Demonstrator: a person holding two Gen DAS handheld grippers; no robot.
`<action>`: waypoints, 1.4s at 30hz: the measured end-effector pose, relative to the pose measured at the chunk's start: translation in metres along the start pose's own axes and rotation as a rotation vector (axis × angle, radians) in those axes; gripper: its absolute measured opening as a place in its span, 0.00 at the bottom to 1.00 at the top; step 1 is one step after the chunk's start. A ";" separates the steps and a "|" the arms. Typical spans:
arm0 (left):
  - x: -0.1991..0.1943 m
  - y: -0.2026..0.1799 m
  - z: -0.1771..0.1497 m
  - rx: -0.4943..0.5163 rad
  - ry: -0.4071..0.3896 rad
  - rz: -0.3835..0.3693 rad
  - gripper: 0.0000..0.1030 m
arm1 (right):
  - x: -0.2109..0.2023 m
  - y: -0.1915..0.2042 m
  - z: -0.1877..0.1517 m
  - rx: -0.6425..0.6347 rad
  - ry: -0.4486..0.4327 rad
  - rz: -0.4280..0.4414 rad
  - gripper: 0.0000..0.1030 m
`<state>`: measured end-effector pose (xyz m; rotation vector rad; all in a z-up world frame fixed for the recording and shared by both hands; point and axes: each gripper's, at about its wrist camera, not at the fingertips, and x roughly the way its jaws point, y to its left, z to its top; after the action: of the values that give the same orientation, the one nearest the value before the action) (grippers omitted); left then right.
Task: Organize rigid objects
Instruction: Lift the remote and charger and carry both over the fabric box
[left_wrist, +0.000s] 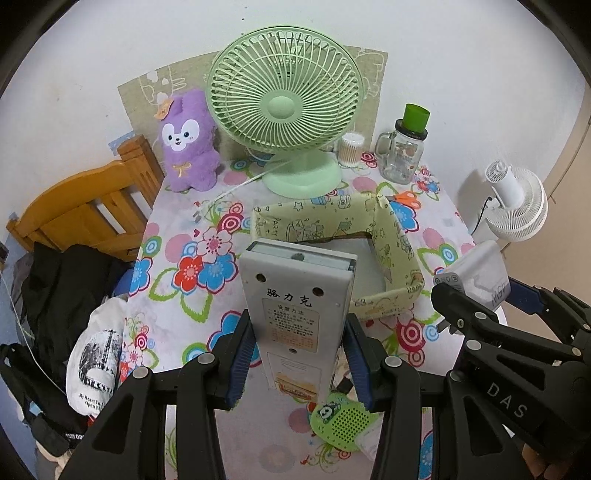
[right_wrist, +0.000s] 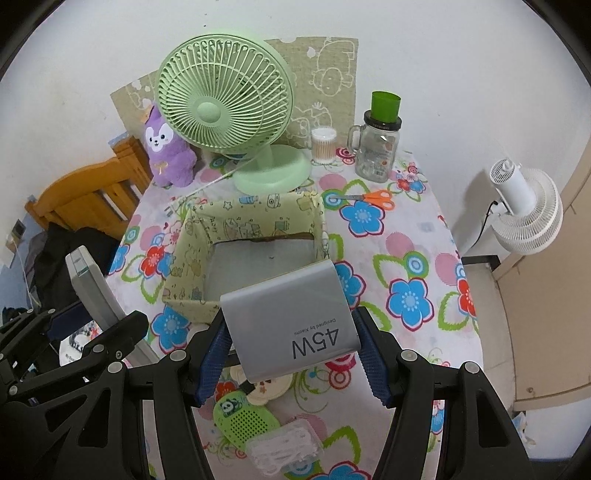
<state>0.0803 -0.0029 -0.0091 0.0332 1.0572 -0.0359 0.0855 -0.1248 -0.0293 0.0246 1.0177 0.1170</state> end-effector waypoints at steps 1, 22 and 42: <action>0.000 0.000 0.001 0.000 0.000 0.000 0.46 | 0.001 0.000 0.002 -0.001 0.001 0.000 0.65; 0.040 0.010 0.035 -0.010 0.023 -0.028 0.46 | 0.046 0.000 0.043 -0.004 0.048 0.007 0.65; 0.098 0.008 0.060 -0.008 0.083 -0.062 0.47 | 0.096 0.003 0.079 -0.004 0.091 0.040 0.65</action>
<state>0.1810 0.0013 -0.0645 -0.0052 1.1413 -0.0873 0.2023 -0.1090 -0.0691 0.0360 1.1076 0.1580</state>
